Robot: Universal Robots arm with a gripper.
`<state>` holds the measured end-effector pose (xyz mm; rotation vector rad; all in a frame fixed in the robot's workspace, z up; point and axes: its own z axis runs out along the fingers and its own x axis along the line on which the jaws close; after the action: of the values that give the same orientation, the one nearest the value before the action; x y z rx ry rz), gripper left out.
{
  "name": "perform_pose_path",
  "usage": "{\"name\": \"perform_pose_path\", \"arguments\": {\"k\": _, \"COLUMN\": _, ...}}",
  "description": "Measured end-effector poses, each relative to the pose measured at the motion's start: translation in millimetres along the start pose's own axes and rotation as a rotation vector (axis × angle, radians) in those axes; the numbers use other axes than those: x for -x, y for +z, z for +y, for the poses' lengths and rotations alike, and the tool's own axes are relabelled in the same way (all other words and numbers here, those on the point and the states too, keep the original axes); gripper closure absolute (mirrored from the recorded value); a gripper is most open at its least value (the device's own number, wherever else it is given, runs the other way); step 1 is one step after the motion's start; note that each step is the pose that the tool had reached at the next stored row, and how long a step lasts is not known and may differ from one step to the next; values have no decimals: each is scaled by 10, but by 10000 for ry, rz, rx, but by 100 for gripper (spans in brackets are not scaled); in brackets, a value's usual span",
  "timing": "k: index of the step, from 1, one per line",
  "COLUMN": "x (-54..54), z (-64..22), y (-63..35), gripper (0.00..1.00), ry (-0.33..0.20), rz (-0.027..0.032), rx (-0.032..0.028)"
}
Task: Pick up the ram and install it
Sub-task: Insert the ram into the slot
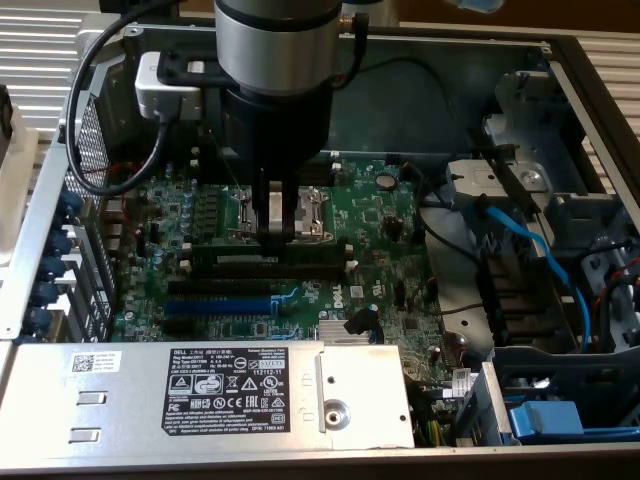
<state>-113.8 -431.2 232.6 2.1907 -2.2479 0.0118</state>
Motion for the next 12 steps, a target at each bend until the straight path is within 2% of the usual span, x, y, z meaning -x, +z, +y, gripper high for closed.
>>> {"name": "perform_pose_path", "arguments": {"k": 12, "x": 0, "z": 4, "y": 3, "gripper": 88, "ry": 266, "rz": 0, "rx": 1}}
